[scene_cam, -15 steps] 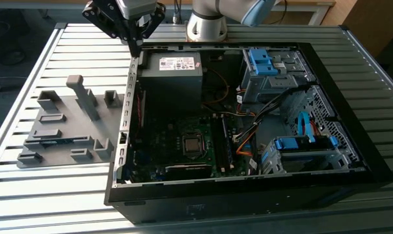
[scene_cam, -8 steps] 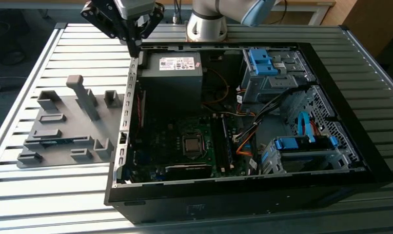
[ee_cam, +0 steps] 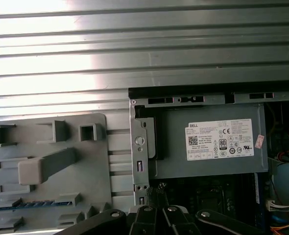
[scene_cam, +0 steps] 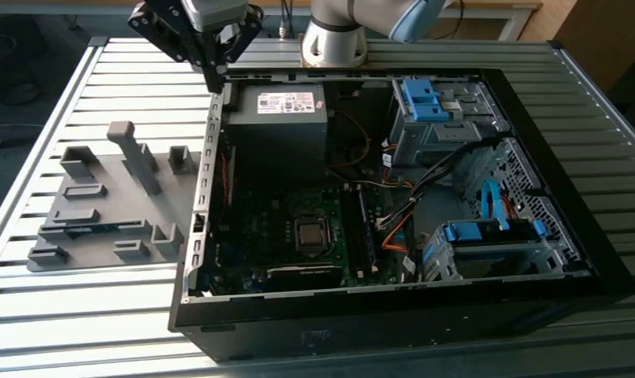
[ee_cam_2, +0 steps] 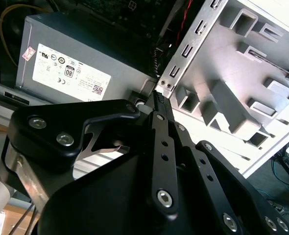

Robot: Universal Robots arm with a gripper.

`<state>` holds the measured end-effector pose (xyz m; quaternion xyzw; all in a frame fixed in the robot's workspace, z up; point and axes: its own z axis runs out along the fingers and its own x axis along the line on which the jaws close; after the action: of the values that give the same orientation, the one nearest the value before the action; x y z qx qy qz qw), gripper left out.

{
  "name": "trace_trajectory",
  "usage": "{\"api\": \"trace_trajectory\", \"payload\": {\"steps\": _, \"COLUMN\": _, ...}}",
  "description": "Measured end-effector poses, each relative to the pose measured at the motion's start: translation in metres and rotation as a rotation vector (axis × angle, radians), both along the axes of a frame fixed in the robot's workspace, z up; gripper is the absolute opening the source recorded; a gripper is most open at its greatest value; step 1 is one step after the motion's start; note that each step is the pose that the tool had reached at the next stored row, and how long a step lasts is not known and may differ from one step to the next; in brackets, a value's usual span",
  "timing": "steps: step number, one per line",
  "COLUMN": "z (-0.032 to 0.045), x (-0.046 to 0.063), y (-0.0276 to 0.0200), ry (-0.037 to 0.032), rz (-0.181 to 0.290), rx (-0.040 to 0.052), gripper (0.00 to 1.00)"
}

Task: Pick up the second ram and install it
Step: 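Reach for the second ram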

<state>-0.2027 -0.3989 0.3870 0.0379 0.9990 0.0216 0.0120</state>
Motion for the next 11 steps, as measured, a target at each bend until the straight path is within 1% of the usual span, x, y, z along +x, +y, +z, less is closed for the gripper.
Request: {"api": "trace_trajectory", "payload": {"steps": 11, "z": -0.0004, "x": -0.0028, "y": 0.0, "ry": 0.0, "rz": 0.0, "rx": 0.0001, "gripper": 0.11}}
